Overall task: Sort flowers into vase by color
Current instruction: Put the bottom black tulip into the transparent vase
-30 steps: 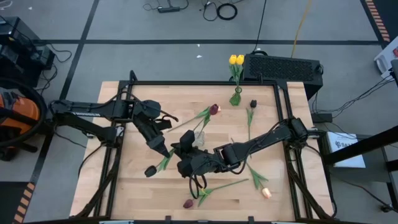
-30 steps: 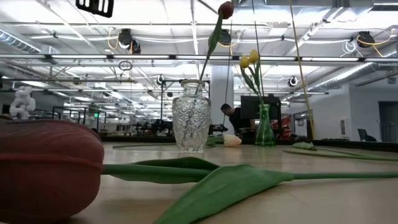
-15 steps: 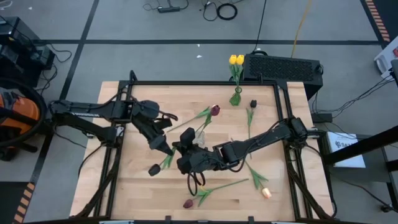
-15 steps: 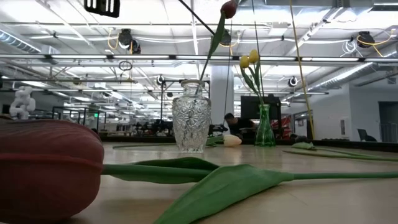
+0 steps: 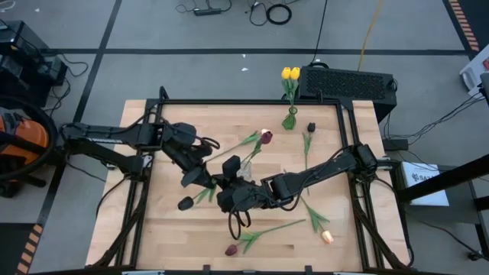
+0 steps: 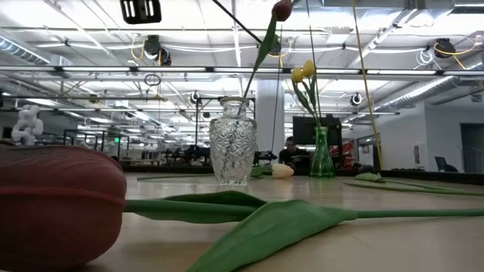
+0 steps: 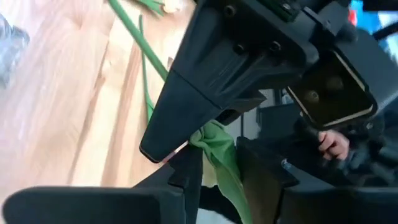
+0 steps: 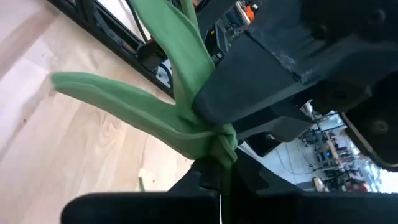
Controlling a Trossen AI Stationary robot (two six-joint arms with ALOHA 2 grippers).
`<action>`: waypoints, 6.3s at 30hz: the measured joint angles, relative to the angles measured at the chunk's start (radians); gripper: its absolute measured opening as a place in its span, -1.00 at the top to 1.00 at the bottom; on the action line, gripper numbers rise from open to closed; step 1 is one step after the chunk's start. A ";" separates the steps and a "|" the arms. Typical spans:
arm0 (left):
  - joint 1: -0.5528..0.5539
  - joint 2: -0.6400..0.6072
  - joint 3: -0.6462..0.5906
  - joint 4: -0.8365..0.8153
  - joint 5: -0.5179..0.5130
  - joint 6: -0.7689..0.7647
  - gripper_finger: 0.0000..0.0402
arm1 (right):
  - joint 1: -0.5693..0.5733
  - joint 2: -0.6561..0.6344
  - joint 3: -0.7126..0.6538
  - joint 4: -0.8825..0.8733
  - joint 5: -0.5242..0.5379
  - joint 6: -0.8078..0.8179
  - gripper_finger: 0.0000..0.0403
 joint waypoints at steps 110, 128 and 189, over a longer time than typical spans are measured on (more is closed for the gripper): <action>0.013 -0.263 0.000 0.465 -0.413 0.652 0.44 | -0.166 -0.475 0.000 0.007 -0.111 0.543 1.00; 0.013 -0.413 0.000 0.269 -0.427 0.606 0.44 | -0.043 -0.969 -1.055 0.669 0.029 0.759 1.00; 0.012 -0.396 0.000 0.051 -0.566 0.596 0.44 | -0.360 -0.493 -1.091 1.197 -0.765 0.848 1.00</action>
